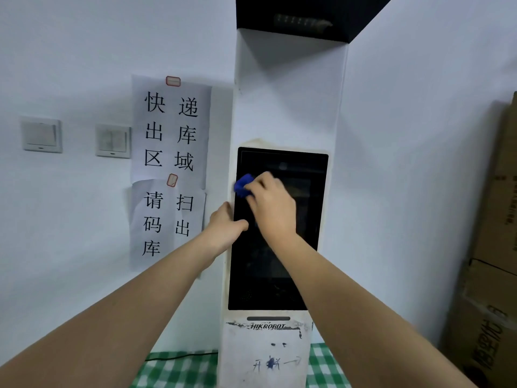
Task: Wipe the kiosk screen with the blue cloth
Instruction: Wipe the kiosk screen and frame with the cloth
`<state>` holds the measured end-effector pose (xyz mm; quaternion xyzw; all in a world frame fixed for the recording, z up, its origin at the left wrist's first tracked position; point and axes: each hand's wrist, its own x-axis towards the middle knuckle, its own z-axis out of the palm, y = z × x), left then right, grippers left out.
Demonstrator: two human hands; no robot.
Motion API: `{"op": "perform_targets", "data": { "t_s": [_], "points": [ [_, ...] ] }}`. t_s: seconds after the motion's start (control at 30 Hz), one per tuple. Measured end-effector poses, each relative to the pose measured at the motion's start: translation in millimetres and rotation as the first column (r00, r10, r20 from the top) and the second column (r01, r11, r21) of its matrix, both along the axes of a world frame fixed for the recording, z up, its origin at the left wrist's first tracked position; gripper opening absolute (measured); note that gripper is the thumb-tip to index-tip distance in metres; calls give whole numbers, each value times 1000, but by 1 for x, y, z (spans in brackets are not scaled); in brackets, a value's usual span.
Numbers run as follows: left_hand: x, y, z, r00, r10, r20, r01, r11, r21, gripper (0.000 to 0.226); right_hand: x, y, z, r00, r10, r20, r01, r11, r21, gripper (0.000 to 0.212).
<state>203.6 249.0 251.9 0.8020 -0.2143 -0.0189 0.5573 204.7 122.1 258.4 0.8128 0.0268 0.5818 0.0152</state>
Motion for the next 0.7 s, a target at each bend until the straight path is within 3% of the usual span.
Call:
{"op": "perform_targets", "data": {
  "t_s": [0.07, 0.13, 0.2, 0.27, 0.3, 0.37, 0.47, 0.57, 0.63, 0.7],
  "points": [
    [0, 3, 0, 1000, -7, -4, 7, 1000, -19, 53, 0, -5, -2, 999, -14, -51, 3, 978, -207, 20],
    [2, 6, -1, 1000, -10, -25, 9, 999, -53, 36, -2, -9, 12, 999, -12, -47, 3, 980, -198, 18],
    [2, 8, -1, 999, -8, -35, 6, 999, -48, 23, -7, -8, 27, 1000, -11, -4, 12, 998, 61, 16],
    [2, 10, -1, 999, -22, -26, 21, 999, -25, 40, -5, -5, 34, 999, 4, 49, -19, 951, 308, 18],
    [3, 10, -2, 999, -26, -33, 26, 999, -19, 56, -4, 0, 32, 999, -11, 52, -5, 953, 304, 18],
    [3, 10, -4, 998, -29, -59, 28, 999, -19, 71, 1, 9, 17, 999, -29, 33, 24, 988, 152, 16],
    [4, 10, -6, 996, 2, -91, -5, 999, -35, 74, 5, 9, -16, 998, -20, -57, 11, 987, -159, 22],
    [4, 12, -8, 994, 34, -105, -37, 999, -32, 75, 5, 4, -22, 987, -52, -154, -2, 943, -332, 25],
    [5, 13, -9, 992, 47, -113, -50, 999, -19, 77, 4, 3, -10, 992, -65, -108, 31, 955, -296, 21],
    [6, 15, -9, 992, 53, -118, -54, 999, -7, 78, 0, 2, 1, 999, -39, -23, 38, 997, -60, 17]
  ]
}}
